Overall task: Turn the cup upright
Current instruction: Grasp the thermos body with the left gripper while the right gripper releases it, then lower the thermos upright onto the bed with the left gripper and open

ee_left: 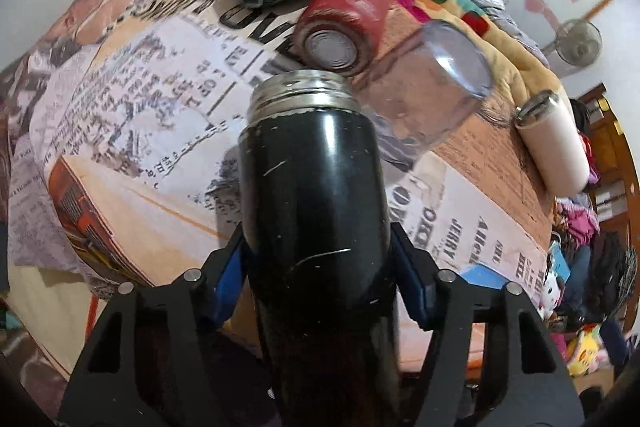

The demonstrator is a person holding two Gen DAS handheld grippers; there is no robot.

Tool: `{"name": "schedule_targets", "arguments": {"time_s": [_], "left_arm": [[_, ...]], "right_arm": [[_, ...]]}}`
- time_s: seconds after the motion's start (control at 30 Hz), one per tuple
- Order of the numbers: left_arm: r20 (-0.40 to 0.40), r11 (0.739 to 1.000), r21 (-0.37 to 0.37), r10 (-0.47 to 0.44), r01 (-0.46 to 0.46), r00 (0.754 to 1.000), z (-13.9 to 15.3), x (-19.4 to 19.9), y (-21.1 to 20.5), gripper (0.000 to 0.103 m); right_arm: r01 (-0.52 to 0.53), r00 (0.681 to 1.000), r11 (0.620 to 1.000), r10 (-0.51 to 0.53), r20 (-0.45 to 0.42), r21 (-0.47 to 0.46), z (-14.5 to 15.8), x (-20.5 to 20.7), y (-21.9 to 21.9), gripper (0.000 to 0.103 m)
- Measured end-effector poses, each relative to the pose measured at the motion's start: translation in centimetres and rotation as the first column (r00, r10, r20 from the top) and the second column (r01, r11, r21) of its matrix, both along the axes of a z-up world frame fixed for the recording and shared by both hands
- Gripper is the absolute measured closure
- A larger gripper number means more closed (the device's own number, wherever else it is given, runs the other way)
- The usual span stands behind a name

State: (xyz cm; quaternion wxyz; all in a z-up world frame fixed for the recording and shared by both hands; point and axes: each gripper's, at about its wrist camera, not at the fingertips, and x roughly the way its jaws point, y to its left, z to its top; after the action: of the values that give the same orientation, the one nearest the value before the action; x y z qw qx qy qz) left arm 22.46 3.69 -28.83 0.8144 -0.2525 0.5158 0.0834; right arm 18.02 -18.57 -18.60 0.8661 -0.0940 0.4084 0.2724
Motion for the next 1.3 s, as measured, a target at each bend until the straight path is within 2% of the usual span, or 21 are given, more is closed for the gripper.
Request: {"name": "schedule_targets", "arguments": {"time_s": [0.13, 0.3, 0.5, 0.63, 0.73, 0.9, 1.2, 1.3], "left_arm": [[0.075, 0.995, 0.081, -0.065, 0.059, 0.995, 2.8, -1.4, -1.3, 0.039], [0.188, 0.978, 0.187, -0.126, 0.09, 0.974, 7.2, -4.3, -2.6, 0.039], [0.316, 0.955, 0.283, -0.179, 0.087, 0.932, 12.2, -6.3, -3.6, 0.039], [0.384, 0.936, 0.343, -0.213, 0.075, 0.898, 15.0, -5.6, -4.3, 0.039], [0.404, 0.925, 0.372, -0.242, 0.083, 0.882, 16.0, -4.4, -4.9, 0.039], [0.4, 0.909, 0.399, -0.29, 0.12, 0.869, 16.0, -2.4, -6.3, 0.039], [0.315, 0.888, 0.415, -0.345, 0.199, 0.884, 12.0, -0.1, -8.3, 0.039], [0.322, 0.885, 0.422, -0.35, 0.197, 0.88, 11.5, -0.4, -8.6, 0.039]], "right_arm": [[0.02, 0.999, 1.0, -0.021, 0.026, 0.007, 0.6, -0.4, -0.3, 0.028], [0.019, 0.998, 1.0, -0.018, 0.053, -0.01, 1.1, -0.5, -0.4, 0.028], [0.029, 0.998, 0.999, -0.03, 0.063, 0.015, 1.7, -0.5, -0.6, 0.028], [0.04, 0.996, 0.999, -0.043, 0.079, 0.034, 2.4, -0.4, -0.7, 0.028], [0.056, 0.994, 0.997, -0.06, 0.09, 0.045, 2.8, -0.2, -1.0, 0.028], [0.08, 0.991, 0.995, -0.087, 0.101, 0.065, 3.4, 0.4, -1.3, 0.028], [0.102, 0.989, 0.992, -0.108, 0.097, 0.069, 3.3, 1.0, -1.6, 0.027], [0.106, 0.99, 0.993, -0.111, 0.091, 0.059, 3.0, 1.1, -1.7, 0.027]]}}
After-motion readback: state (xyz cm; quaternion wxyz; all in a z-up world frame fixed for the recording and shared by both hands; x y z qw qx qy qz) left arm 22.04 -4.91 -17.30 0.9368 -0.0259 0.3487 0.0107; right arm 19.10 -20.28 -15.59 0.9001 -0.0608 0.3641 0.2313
